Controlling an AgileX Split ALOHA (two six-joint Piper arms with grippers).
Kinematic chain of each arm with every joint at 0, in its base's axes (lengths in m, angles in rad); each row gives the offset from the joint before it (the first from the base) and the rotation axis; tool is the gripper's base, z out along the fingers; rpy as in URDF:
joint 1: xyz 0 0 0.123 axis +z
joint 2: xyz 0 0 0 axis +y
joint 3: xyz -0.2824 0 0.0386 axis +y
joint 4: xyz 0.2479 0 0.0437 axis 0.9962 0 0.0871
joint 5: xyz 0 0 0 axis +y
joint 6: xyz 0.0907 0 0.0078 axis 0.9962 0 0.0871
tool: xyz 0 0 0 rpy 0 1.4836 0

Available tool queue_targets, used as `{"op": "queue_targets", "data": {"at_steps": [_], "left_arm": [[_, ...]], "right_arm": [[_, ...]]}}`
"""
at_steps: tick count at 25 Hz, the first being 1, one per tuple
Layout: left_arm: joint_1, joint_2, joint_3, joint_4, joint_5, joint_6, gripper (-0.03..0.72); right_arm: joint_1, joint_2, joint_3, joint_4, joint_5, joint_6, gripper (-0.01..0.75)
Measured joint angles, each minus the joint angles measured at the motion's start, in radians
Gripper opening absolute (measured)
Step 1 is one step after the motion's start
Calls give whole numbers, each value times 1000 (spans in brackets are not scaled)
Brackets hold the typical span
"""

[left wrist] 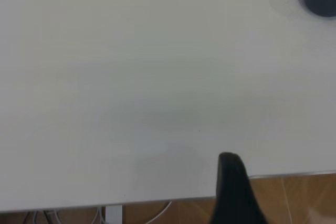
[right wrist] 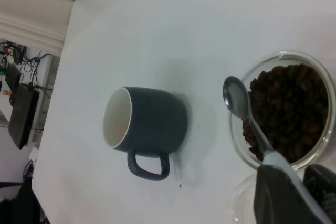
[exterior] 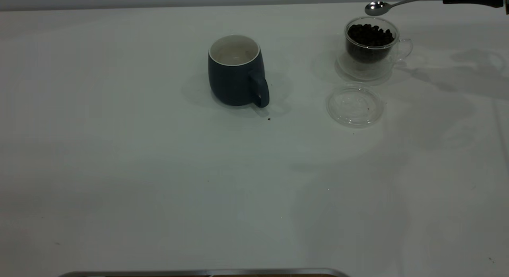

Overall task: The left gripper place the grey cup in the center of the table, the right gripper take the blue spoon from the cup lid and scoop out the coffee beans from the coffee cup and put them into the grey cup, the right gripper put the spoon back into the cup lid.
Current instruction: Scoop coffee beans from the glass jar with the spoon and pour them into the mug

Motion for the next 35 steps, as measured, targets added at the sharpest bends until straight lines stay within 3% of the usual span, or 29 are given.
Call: {"op": "queue_targets", "data": {"at_steps": [13,22,35], "left_arm": [[0,0,0,0,0,0,544],[0,0,0,0,0,0,544],[0,0,0,0,0,0,544]], "right_arm": [[22,56,-2,-15,-113,40,99],[67,95,-8,-11,-115,45,99],[47,102,-10,-7,-101,116,99]]}}
